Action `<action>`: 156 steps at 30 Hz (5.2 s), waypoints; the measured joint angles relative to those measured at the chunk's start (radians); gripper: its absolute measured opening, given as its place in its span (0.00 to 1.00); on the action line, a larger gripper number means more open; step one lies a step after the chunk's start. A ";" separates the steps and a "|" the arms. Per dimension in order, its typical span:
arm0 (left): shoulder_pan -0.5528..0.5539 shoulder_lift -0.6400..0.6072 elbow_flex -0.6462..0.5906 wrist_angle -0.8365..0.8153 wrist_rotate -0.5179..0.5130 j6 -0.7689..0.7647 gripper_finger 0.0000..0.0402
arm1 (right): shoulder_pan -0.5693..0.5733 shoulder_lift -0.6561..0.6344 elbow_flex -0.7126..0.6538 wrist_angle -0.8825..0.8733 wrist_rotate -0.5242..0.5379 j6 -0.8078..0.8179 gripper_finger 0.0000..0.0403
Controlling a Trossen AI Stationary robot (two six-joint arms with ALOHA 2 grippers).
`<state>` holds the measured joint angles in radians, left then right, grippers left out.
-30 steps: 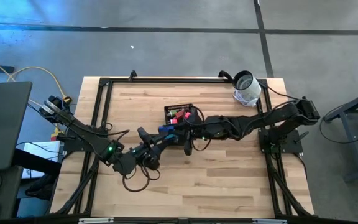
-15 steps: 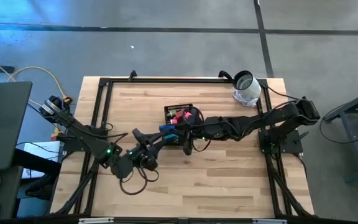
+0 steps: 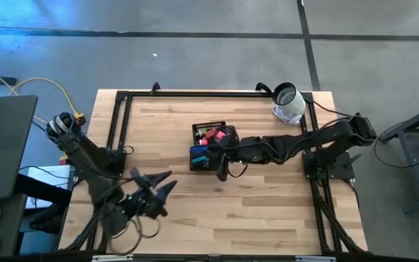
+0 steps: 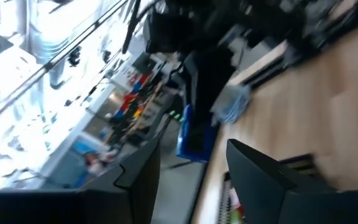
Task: Pick & Place Office items
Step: Put the blue digital clock into the bottom black bin, then return to Home Position
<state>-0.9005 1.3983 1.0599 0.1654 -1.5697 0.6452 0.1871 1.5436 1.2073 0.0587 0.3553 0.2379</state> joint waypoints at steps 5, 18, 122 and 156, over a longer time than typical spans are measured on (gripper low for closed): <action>-0.086 -0.003 0.000 -0.003 -0.004 -0.092 0.44 | 0.006 -0.048 0.001 -0.072 0.020 0.002 0.13; -0.143 -0.007 -0.001 -0.163 -0.003 -0.381 0.44 | -0.018 -0.135 -0.001 -0.331 -0.087 0.066 0.13; 0.317 -0.007 -0.110 -0.680 0.762 -1.132 0.44 | -0.233 0.448 0.293 -0.820 -0.522 -0.209 0.13; 0.317 -0.007 -0.116 -0.677 0.770 -1.136 0.44 | -0.233 0.457 0.294 -0.697 -0.503 -0.237 0.65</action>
<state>-0.5835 1.3911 0.9440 -0.5117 -0.7998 -0.4904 -0.0460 2.0010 1.5009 -0.6381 -0.1475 0.0012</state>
